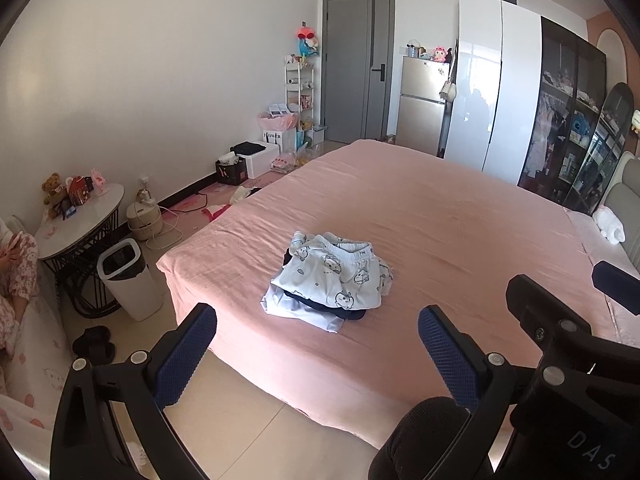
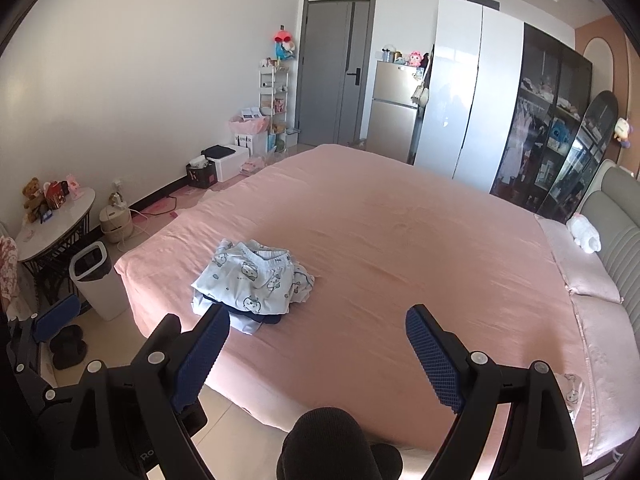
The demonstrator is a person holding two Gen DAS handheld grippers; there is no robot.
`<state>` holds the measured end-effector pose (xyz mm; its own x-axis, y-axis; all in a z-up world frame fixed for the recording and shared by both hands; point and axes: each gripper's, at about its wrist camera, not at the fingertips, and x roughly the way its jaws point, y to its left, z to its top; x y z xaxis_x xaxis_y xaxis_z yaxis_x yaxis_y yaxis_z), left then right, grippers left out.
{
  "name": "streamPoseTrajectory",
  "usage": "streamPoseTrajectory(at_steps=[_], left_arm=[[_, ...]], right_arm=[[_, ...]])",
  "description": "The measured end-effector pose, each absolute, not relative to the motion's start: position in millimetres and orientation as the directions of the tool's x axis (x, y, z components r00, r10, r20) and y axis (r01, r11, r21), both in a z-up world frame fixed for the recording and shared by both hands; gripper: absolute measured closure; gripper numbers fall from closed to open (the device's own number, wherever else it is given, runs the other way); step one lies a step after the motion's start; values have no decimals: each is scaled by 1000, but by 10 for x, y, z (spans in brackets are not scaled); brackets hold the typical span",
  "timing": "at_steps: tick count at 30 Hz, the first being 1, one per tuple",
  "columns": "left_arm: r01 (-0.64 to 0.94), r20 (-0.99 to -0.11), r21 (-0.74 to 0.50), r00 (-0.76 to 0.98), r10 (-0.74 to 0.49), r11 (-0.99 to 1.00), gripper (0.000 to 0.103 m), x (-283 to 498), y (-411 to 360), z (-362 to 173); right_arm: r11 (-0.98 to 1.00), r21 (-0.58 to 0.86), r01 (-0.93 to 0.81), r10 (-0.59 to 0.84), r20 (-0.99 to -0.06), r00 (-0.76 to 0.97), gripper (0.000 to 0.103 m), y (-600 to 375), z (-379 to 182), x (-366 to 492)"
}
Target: Fold clothes
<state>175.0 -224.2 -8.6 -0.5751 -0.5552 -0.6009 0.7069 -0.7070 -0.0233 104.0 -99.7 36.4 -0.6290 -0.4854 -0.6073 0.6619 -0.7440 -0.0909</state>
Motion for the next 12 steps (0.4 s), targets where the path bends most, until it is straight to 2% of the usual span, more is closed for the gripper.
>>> streamPoseTrajectory(at_steps=[12], left_arm=[[712,-621,-5,-553,-556,-702,0,1709,-2254,-147]], right_arm=[[-752,-94,652,-462,-630,-624,13,-1011,294,1017]])
